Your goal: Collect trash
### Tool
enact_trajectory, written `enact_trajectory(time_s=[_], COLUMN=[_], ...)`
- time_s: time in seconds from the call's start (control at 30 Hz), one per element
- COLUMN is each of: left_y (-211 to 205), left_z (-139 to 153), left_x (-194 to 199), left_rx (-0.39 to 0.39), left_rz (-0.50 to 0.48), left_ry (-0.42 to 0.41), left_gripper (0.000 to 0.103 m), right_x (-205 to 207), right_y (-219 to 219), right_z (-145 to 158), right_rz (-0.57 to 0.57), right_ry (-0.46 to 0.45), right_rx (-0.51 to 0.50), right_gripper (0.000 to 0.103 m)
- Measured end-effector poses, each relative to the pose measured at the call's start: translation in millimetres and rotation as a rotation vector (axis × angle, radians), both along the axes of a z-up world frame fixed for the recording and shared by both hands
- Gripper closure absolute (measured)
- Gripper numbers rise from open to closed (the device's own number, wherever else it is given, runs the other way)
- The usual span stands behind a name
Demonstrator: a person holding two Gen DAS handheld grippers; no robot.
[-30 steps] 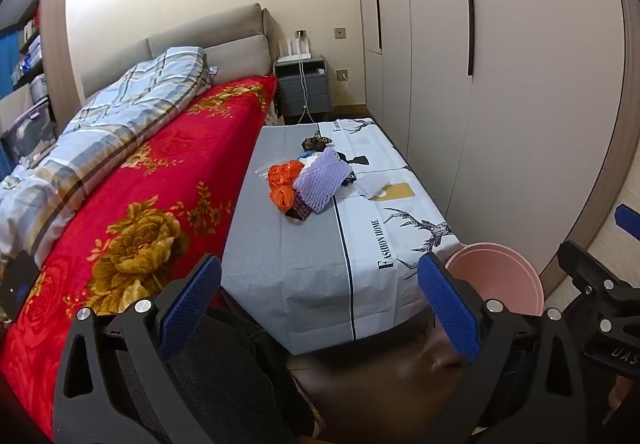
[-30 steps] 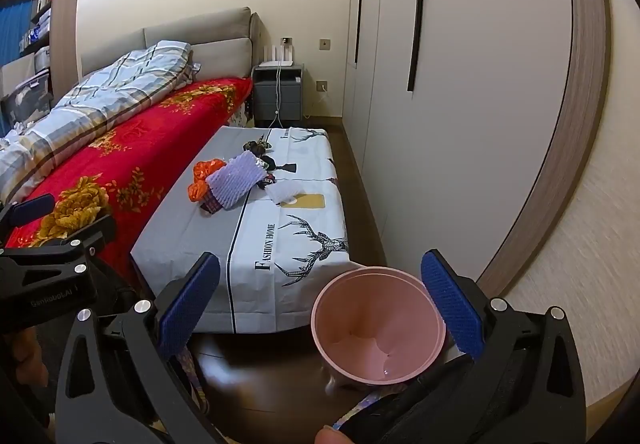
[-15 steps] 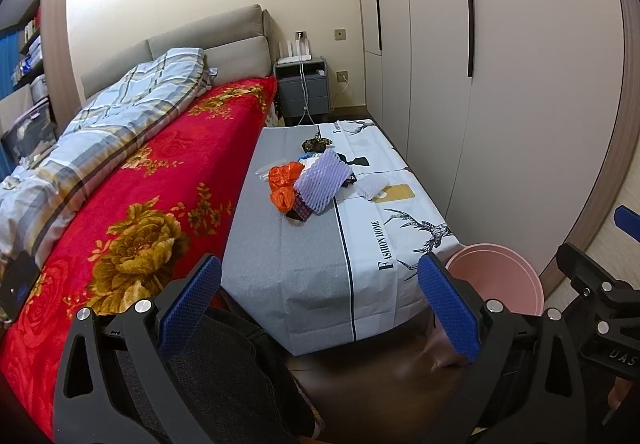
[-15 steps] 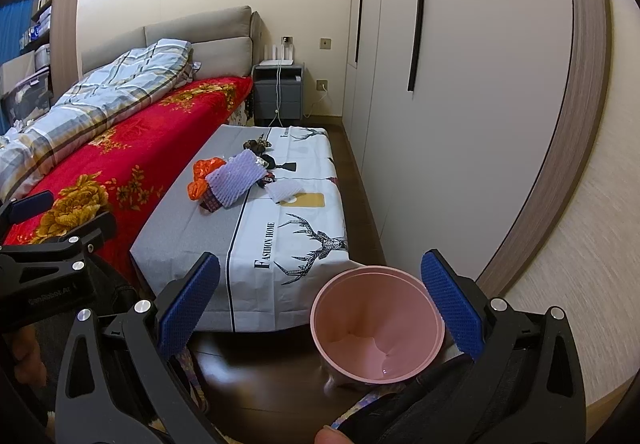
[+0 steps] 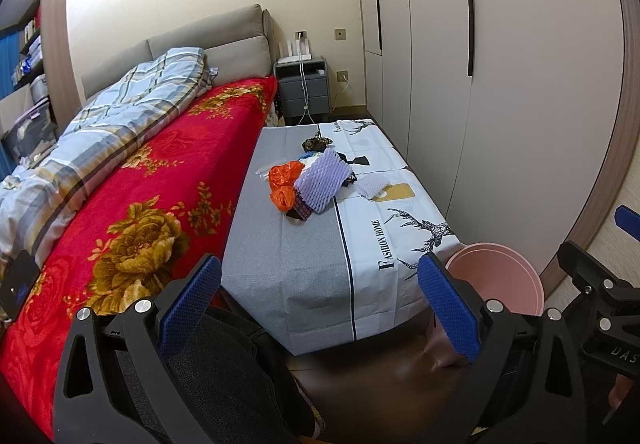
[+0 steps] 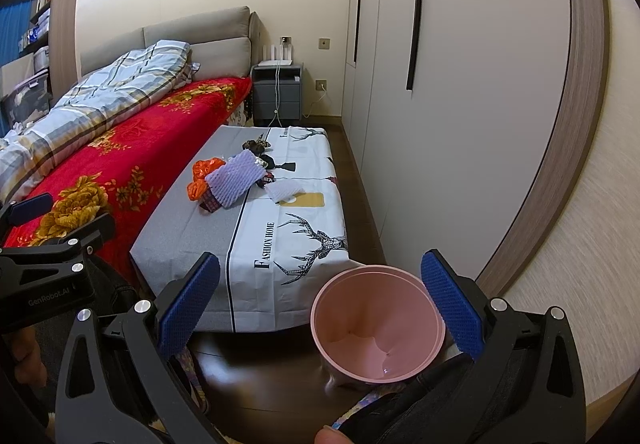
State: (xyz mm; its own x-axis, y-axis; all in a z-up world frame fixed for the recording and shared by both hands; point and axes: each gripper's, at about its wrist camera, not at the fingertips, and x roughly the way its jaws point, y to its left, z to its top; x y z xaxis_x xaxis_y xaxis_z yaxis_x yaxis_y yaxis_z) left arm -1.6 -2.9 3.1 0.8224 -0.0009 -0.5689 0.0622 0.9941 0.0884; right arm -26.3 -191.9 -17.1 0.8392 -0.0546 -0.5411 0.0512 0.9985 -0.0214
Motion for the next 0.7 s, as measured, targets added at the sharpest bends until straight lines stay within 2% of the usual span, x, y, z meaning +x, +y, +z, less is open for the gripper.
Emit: enact_trajectory(time_s=[0.7], left_y=[1.5], left_z=[-3.6], left_x=[-0.3], left_rx=[-0.002], left_rz=[0.001], left_ry=[0.002], left_gripper=[0.008], right_x=[-1.7], right_y=[0.8], right_z=[-0.7], right_rz=[-0.002], right_ry=[0.0], right_rx=[0.0], right_gripper=[0.005])
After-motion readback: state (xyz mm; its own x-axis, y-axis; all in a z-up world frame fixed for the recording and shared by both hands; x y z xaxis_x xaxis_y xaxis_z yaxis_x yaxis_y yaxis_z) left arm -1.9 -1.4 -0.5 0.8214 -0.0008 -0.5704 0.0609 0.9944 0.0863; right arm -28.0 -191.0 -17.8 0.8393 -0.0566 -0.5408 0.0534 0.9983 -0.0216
